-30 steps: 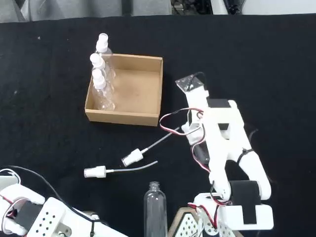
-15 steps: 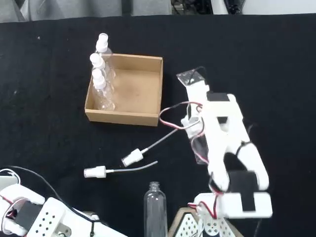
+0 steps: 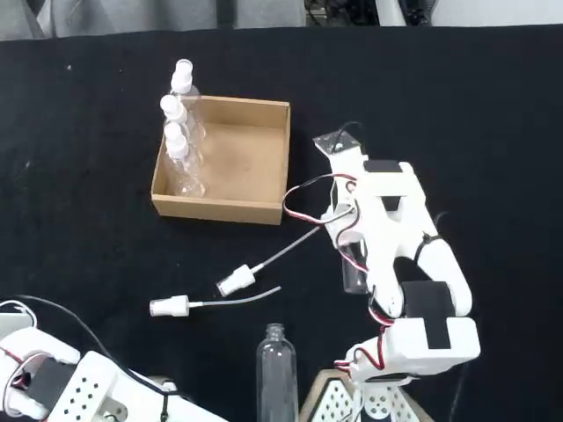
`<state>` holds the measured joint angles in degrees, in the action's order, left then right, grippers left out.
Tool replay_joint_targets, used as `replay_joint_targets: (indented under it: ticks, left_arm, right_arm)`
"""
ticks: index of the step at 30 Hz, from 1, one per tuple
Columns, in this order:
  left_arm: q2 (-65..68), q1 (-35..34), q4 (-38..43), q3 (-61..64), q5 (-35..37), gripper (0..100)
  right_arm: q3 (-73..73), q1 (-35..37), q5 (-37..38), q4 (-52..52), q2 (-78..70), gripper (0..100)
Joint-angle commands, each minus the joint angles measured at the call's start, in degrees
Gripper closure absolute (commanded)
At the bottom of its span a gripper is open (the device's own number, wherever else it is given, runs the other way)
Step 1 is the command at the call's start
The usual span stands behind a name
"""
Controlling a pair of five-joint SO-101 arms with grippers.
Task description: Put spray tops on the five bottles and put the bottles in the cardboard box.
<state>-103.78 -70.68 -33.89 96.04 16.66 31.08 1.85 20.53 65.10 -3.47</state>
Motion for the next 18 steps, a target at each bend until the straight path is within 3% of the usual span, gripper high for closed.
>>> replay_joint_targets:
  ticks: [1, 4, 10, 18]
  left_arm:
    - [-0.5, 0.8, -0.2, 1.4, -0.5, 97]
    - [-0.5, 0.8, -0.2, 1.4, -0.5, 97]
    - [-0.5, 0.8, -0.2, 1.4, -0.5, 97]
    - [-0.5, 0.8, -0.2, 1.4, -0.5, 97]
  right_arm:
    - [-3.9, 0.8, -2.4, 0.9, 0.4, 67.7]
    - [-4.4, 0.8, -2.9, 2.2, 0.4, 68.1]
    - [-5.7, 0.8, -2.9, 4.0, 0.4, 81.9]
    - [-5.4, 1.1, -2.5, 4.3, 0.4, 85.4]
